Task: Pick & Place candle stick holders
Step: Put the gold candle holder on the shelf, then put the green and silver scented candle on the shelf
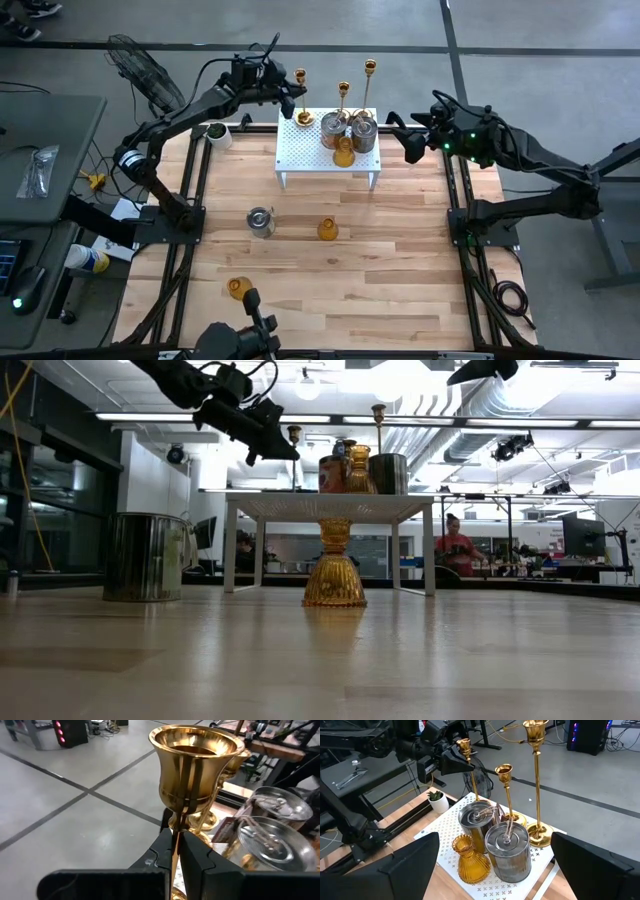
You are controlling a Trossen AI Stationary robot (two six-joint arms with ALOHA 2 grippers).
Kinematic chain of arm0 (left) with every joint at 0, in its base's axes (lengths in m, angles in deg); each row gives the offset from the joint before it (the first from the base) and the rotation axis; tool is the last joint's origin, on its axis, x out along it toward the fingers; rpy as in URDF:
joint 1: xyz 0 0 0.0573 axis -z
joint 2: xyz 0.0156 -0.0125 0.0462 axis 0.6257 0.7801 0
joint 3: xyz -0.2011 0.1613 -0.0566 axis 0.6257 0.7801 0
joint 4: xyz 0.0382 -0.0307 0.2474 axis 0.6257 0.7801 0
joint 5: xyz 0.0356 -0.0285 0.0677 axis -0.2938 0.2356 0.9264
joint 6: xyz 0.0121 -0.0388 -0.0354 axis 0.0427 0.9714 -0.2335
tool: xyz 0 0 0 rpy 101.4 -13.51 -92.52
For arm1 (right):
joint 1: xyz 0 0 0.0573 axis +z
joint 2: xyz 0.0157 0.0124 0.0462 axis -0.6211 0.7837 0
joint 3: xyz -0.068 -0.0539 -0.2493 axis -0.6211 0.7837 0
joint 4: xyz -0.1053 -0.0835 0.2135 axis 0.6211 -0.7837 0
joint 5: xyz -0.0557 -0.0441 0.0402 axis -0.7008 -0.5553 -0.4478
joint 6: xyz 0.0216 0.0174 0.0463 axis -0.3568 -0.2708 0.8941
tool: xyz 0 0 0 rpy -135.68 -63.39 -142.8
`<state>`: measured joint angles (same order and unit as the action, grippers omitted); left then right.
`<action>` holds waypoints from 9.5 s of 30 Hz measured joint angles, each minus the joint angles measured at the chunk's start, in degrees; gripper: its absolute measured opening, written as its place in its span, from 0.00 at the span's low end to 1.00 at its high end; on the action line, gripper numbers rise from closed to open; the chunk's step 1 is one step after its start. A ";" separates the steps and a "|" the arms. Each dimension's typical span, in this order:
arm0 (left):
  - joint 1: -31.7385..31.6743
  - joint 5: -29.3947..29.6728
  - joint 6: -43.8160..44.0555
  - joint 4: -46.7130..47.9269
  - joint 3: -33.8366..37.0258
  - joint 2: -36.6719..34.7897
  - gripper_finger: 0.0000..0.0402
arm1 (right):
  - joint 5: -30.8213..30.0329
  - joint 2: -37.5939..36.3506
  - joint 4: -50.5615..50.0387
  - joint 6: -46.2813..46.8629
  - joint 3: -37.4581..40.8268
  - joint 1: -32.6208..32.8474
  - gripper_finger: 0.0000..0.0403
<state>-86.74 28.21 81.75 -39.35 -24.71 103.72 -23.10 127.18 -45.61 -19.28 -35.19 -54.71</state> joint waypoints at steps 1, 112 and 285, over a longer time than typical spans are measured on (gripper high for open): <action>0.00 -0.28 0.40 0.08 0.00 -0.02 0.02 | 0.00 0.00 0.00 -0.02 0.00 0.00 0.93; 21.25 22.09 11.84 35.24 0.15 -23.74 0.54 | 20.94 -40.05 36.38 18.28 58.85 3.55 0.93; 42.53 21.86 67.73 59.14 16.44 -10.43 1.00 | 12.23 -49.64 33.83 19.30 70.03 13.31 0.93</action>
<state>-44.21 50.07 149.48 19.79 -8.28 93.29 -10.88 77.54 -11.77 0.01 34.84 -41.40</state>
